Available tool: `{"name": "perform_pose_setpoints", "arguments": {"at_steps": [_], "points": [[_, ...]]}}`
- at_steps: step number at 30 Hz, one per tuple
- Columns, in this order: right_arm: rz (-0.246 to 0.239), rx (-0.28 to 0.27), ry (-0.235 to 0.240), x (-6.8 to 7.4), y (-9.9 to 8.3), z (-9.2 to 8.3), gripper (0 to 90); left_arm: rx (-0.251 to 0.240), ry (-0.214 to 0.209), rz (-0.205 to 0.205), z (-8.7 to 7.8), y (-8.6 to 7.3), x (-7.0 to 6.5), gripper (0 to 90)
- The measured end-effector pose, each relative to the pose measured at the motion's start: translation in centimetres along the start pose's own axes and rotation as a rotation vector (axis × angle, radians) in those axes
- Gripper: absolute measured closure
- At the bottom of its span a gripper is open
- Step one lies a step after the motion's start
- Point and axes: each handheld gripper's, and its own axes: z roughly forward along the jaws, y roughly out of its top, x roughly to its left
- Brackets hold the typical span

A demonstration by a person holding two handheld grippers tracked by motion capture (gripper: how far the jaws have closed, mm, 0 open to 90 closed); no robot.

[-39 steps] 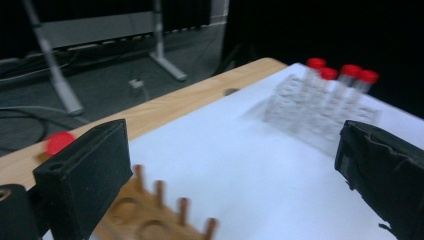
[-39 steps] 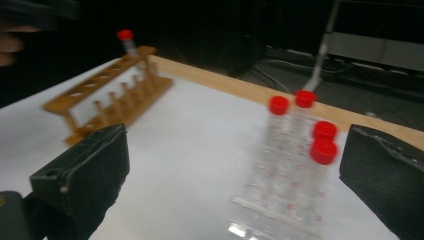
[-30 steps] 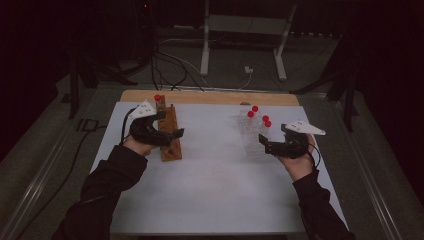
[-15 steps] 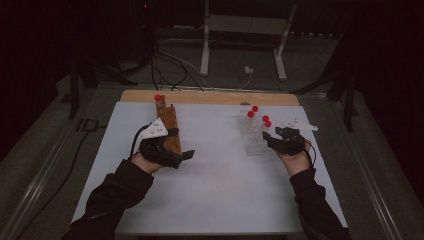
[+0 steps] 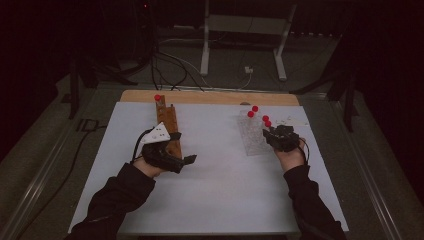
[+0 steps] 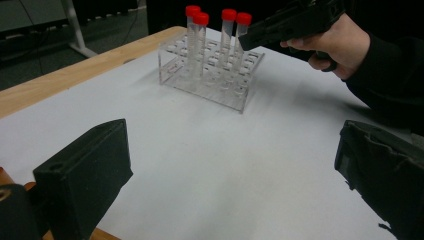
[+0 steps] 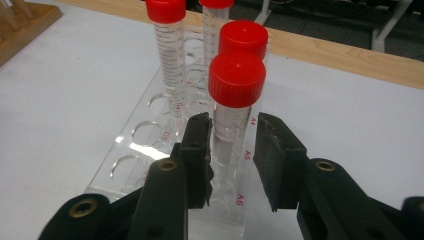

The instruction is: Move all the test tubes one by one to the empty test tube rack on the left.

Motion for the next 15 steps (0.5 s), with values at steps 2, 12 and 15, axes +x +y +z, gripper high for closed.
{"name": "perform_pose_setpoints", "arguments": {"at_steps": [2, 12, 15], "points": [[-0.001, 0.003, -0.001, 0.05, -0.06, 0.14, 69.6, 0.003, 0.0, 0.001, 0.01, -0.04, 0.03, 2.4], [-0.002, 0.012, -0.013, 0.4, -0.24, 0.54, 74.5, 0.012, -0.005, 0.001, 0.14, -0.14, 0.07, 2.3], [0.001, 0.01, -0.011, 0.35, -0.13, 0.32, 74.6, 0.011, -0.01, -0.002, 0.13, -0.13, 0.07, 2.4]]}}
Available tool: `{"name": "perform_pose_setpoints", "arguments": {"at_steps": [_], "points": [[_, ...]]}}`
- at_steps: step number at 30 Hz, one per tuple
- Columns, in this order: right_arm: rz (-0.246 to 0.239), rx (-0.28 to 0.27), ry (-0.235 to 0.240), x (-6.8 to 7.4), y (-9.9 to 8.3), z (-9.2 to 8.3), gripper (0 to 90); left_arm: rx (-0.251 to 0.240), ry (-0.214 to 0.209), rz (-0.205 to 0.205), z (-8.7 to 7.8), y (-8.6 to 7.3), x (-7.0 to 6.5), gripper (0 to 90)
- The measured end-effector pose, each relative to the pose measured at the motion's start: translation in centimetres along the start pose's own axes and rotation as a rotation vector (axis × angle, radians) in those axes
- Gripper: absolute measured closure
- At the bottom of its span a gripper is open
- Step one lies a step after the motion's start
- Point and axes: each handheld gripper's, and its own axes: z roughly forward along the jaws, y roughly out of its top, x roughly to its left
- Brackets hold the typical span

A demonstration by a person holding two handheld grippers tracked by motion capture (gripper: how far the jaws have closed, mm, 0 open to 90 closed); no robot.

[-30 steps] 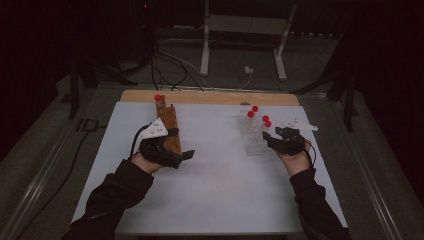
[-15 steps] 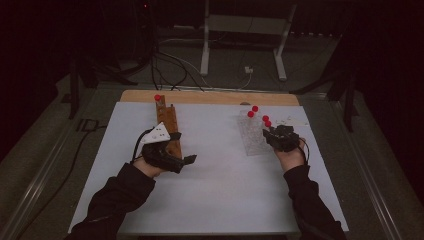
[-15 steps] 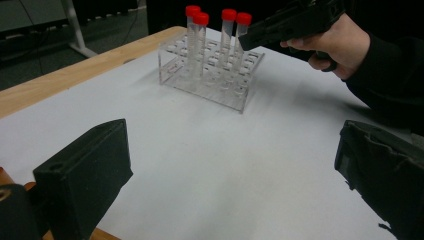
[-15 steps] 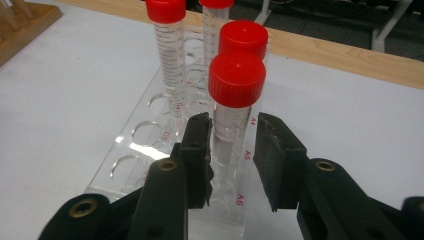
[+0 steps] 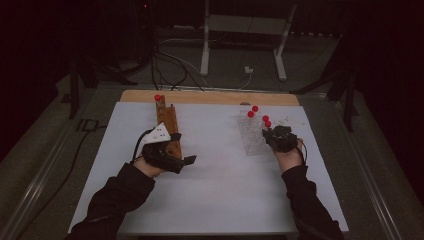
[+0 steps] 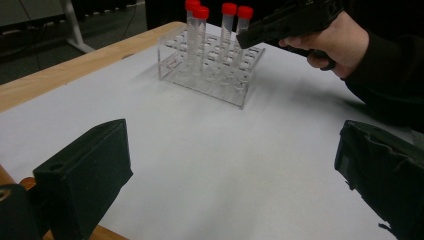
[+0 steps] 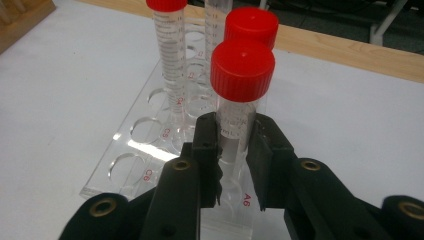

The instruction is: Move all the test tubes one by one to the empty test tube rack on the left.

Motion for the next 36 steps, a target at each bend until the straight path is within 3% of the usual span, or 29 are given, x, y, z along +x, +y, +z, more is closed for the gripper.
{"name": "perform_pose_setpoints", "arguments": {"at_steps": [14, 23, 36], "points": [[-0.023, -0.056, 0.01, -0.1, 1.8, -3.3, 74.8, 0.0, -0.006, 0.011, -0.2, 0.5, -0.2, 2.4], [-0.048, -0.083, 0.035, 0.6, 3.1, -5.7, 74.8, -0.003, -0.027, 0.021, -0.2, 1.2, -0.7, 2.4], [-0.119, -0.09, 0.196, 4.7, 3.2, -6.9, 74.8, -0.003, -0.057, 0.043, 0.0, 2.0, -1.4, 2.4]]}}
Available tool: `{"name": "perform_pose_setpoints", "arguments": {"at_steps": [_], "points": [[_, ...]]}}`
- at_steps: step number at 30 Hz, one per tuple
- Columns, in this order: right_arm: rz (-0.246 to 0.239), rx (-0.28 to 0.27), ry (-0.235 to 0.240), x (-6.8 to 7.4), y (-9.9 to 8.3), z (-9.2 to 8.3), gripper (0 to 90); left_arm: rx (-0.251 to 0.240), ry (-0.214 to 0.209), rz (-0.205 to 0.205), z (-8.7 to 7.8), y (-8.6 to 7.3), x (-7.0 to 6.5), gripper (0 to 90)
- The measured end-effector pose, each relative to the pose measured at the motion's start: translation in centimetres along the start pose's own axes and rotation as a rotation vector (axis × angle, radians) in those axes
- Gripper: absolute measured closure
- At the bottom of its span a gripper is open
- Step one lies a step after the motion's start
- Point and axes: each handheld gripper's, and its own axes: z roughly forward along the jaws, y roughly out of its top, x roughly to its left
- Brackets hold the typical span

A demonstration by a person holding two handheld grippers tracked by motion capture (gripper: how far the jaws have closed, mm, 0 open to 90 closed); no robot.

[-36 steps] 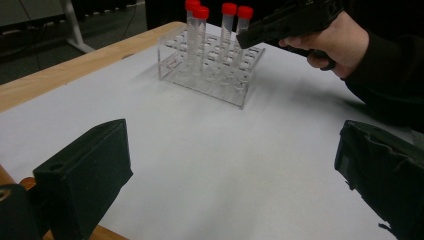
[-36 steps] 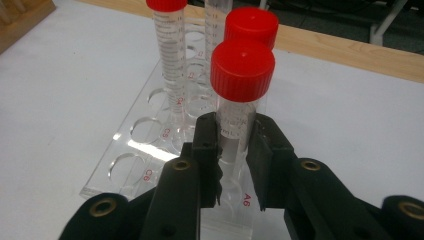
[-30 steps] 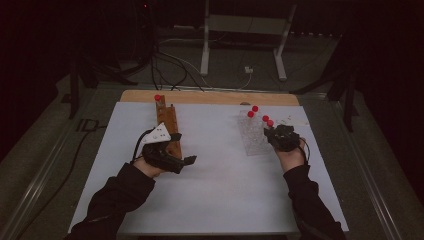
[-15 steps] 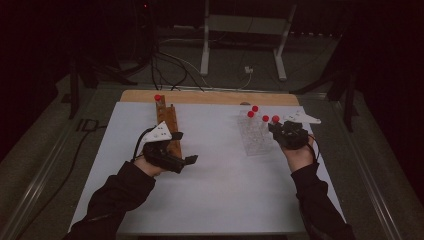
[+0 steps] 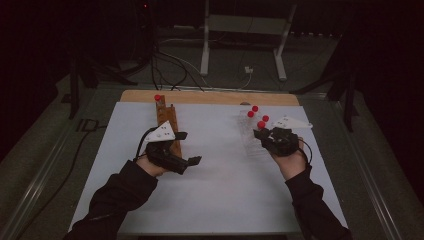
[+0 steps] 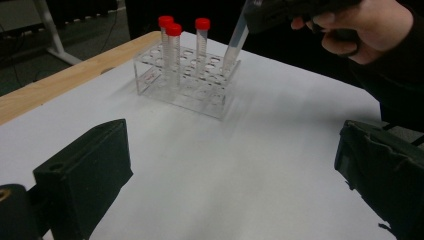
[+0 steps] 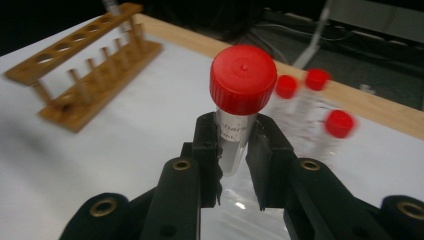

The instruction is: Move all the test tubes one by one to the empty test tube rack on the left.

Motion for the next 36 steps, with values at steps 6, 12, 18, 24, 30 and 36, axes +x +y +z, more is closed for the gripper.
{"name": "perform_pose_setpoints", "arguments": {"at_steps": [6, 12, 18, 24, 30, 36], "points": [[-0.054, 0.028, 0.071, 2.4, -0.4, 0.6, 74.8, 0.0, -0.009, 0.012, 0.2, 0.4, -0.4, 2.4], [-0.083, 0.054, 0.13, 4.3, -1.2, 1.3, 74.8, -0.007, -0.021, 0.016, 0.3, 0.8, -0.7, 2.4], [-0.108, 0.073, 0.182, 6.0, -1.8, 1.8, 74.8, 0.003, -0.039, 0.031, 0.8, 1.0, -1.2, 2.6], [-0.13, 0.095, 0.222, 7.5, -2.2, 2.2, 74.8, 0.002, -0.057, 0.047, 1.5, 1.2, -1.6, 4.9], [-0.147, 0.1, 0.246, 8.3, -2.3, 2.3, 74.8, 0.003, -0.074, 0.06, 2.3, 1.4, -2.0, 8.3], [-0.155, 0.107, 0.264, 8.8, -2.3, 2.4, 74.9, 0.006, -0.093, 0.083, 3.3, 1.5, -2.5, 18.7]]}}
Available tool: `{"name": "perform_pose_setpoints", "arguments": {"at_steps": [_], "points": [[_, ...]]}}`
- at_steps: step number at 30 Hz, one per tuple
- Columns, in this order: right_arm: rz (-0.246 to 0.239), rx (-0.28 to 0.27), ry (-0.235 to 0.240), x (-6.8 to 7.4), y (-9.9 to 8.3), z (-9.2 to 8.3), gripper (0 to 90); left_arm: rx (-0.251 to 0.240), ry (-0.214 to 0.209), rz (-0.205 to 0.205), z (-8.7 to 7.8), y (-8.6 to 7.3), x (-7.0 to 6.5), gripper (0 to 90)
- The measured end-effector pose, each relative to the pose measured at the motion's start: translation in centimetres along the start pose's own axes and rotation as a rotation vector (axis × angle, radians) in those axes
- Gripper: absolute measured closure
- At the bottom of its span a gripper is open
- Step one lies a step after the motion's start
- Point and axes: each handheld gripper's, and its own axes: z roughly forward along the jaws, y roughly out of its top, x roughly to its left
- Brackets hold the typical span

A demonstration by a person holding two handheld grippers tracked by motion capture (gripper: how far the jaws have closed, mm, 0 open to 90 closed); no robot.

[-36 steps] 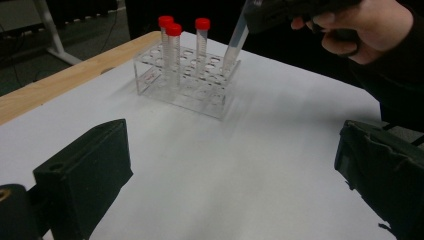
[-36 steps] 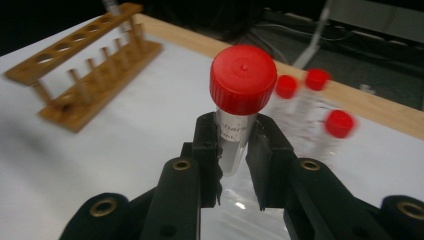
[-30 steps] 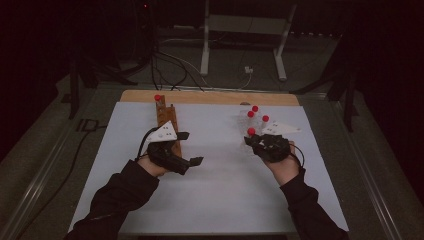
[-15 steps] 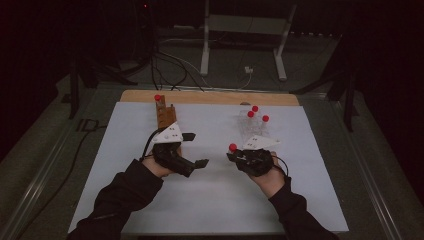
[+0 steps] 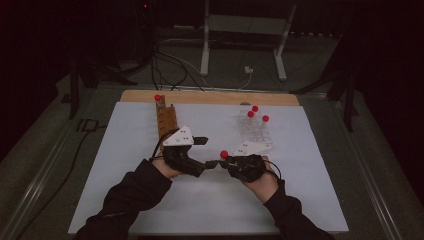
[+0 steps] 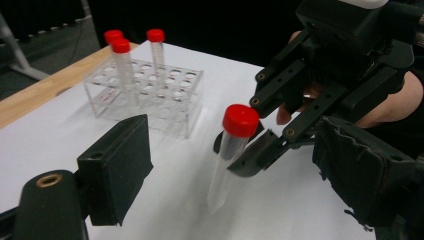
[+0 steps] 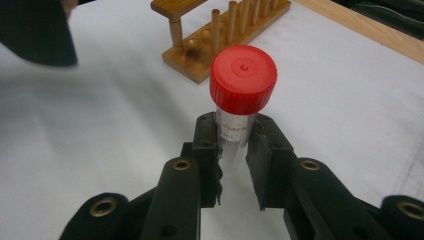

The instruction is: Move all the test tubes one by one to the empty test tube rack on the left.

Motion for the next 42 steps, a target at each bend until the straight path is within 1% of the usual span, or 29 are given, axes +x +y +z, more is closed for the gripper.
{"name": "perform_pose_setpoints", "arguments": {"at_steps": [1, 3, 5, 7, 9, 11, 13, 14, 17, 21, 24, 27, 31, 33, 36, 38, 39, 40, 42], "points": [[-0.003, 0.001, 0.002, 0.1, 0.0, 0.0, 74.8, 0.003, -0.002, 0.008, 0.1, 0.0, 0.0, 21.7], [-0.008, 0.001, 0.006, 0.2, 0.1, 0.0, 74.8, 0.003, -0.003, 0.011, 0.5, 0.1, -0.1, 25.7], [-0.007, 0.001, 0.011, 0.3, 0.2, 0.0, 74.8, 0.004, -0.003, 0.019, 0.7, 0.1, -0.2, 31.8], [-0.01, 0.001, 0.016, 0.4, 0.2, 0.0, 74.8, 0.007, -0.001, 0.031, 0.9, 0.1, -0.2, 36.2], [-0.01, 0.004, 0.019, 0.5, 0.2, 0.1, 74.8, 0.01, -0.007, 0.034, 1.1, 0.1, -0.3, 39.6], [-0.011, 0.004, 0.023, 0.6, 0.3, 0.1, 74.8, 0.017, -0.003, 0.049, 1.3, 0.0, -0.4, 43.4], [-0.011, 0.005, 0.027, 0.7, 0.3, 0.2, 74.9, 0.023, -0.006, 0.055, 1.5, 0.0, -0.4, 49.0], [-0.011, 0.005, 0.027, 0.7, 0.3, 0.2, 74.9, 0.026, -0.007, 0.061, 1.6, 0.0, -0.5, 49.0], [-0.011, 0.006, 0.03, 0.7, 0.3, 0.2, 74.8, 0.032, -0.009, 0.076, 1.8, -0.2, -0.5, 53.4], [-0.011, 0.007, 0.026, 0.7, 0.4, 0.1, 74.8, 0.036, -0.014, 0.077, 2.1, -0.3, -0.5, 59.0], [-0.012, 0.011, 0.023, 0.7, 0.4, 0.1, 74.8, 0.041, -0.027, 0.078, 2.2, -0.3, -0.5, 63.6], [-0.013, 0.012, 0.026, 0.7, 0.4, 0.1, 74.8, 0.039, -0.027, 0.087, 2.2, -0.3, -0.6, 67.7], [-0.013, 0.012, 0.028, 0.7, 0.4, 0.1, 74.8, 0.037, -0.025, 0.089, 2.2, -0.2, -0.5, 70.7], [-0.013, 0.012, 0.031, 0.7, 0.4, 0.1, 74.8, 0.042, -0.025, 0.102, 2.2, -0.2, -0.5, 71.3], [-0.008, 0.01, 0.035, 0.7, 0.4, 0.1, 74.7, 0.039, -0.027, 0.105, 2.1, -0.2, -0.5, 71.7], [-0.004, -0.004, 0.04, 0.6, 0.4, 0.0, 74.0, 0.032, -0.031, 0.093, 2.0, 0.0, -0.3, 71.8], [-0.005, -0.01, 0.041, 0.6, 0.4, -0.1, 73.3, 0.029, -0.024, 0.091, 1.9, 0.1, -0.3, 71.8], [-0.002, -0.022, 0.043, 0.5, 0.4, -0.2, 68.4, 0.031, -0.014, 0.092, 1.9, 0.1, -0.3, 71.8], [0.004, -0.031, 0.045, 0.5, 0.4, -0.4, 63.9, 0.024, -0.009, 0.084, 1.7, 0.2, -0.1, 71.9]]}}
